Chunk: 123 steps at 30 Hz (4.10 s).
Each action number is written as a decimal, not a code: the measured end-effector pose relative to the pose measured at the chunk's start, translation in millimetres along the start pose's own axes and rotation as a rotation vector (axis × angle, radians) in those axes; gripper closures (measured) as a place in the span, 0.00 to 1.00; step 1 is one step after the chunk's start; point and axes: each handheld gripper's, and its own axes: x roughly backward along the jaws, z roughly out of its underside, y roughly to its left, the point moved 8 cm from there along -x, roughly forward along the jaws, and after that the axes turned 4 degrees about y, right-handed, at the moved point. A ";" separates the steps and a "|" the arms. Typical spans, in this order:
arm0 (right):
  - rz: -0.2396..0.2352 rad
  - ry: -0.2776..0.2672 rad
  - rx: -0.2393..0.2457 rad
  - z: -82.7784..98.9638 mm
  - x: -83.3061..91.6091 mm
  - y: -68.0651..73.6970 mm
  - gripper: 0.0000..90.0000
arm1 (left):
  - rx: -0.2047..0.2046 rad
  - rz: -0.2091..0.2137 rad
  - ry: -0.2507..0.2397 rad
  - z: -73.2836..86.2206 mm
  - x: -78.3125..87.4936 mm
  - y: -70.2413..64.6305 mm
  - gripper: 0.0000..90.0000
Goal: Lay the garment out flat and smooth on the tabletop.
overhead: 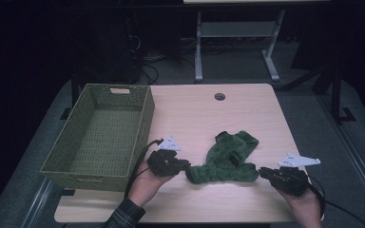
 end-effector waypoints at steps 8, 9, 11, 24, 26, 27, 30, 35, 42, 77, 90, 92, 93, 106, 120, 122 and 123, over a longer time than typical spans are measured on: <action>-0.034 0.044 0.040 -10.9 -23.3 14.0 1.00 | -0.057 0.032 0.080 -0.7 -40.8 -13.9 1.00; -0.028 0.050 0.045 -10.7 -26.5 14.0 1.00 | -0.057 0.032 0.080 -0.7 -40.8 -13.9 1.00; -0.018 0.075 0.050 -8.1 -30.6 12.7 1.00 | -0.058 -0.014 0.134 7.1 -54.1 -1.2 1.00; -0.013 0.145 0.041 8.9 -37.5 9.7 1.00 | -0.010 -0.022 0.193 29.5 -55.9 14.2 1.00; -0.023 0.145 0.045 11.3 -35.3 13.0 1.00 | -0.006 -0.011 0.198 33.3 -52.9 12.2 1.00; -0.029 0.150 0.046 13.1 -33.8 15.2 1.00 | -0.008 -0.007 0.208 36.4 -50.2 11.2 1.00; -0.044 0.159 0.048 17.8 -29.7 23.7 1.00 | -0.013 0.005 0.226 43.3 -44.6 8.6 1.00; -0.067 0.178 0.070 24.7 -24.1 40.1 1.00 | -0.011 0.013 0.231 54.2 -36.0 2.0 1.00; -0.089 0.177 0.080 29.8 -19.2 52.2 0.97 | -0.030 0.013 0.213 54.5 -28.2 -3.3 0.96; -0.080 0.074 0.008 -11.0 -31.7 35.7 0.68 | -0.134 0.059 0.074 -85.8 -93.8 36.5 0.57; -0.087 0.082 -0.010 -11.4 -35.5 42.0 0.63 | -0.105 0.030 0.045 -78.6 -87.2 45.1 0.95; -0.089 0.079 -0.005 -13.0 -37.8 43.3 0.63 | -0.086 0.026 0.024 -77.7 -83.5 47.0 0.95; -0.089 0.082 -0.003 -14.0 -39.2 44.3 0.62 | -0.079 0.023 0.021 -77.1 -82.2 47.4 0.95; -0.066 0.105 -0.034 -22.6 -61.3 41.4 0.70 | -0.073 0.010 0.002 -73.4 -71.9 49.7 0.95; 0.016 0.032 0.009 -54.7 -46.1 15.7 0.94 | -0.062 -0.017 -0.028 -63.8 -36.5 46.7 0.95; 0.024 0.024 0.020 -60.6 -43.1 13.0 0.94 | -0.051 -0.034 -0.023 -59.4 -30.7 48.9 0.95; 0.021 0.023 0.022 -63.5 -41.7 11.9 0.94 | -0.044 -0.039 -0.016 -56.4 -27.7 50.2 0.95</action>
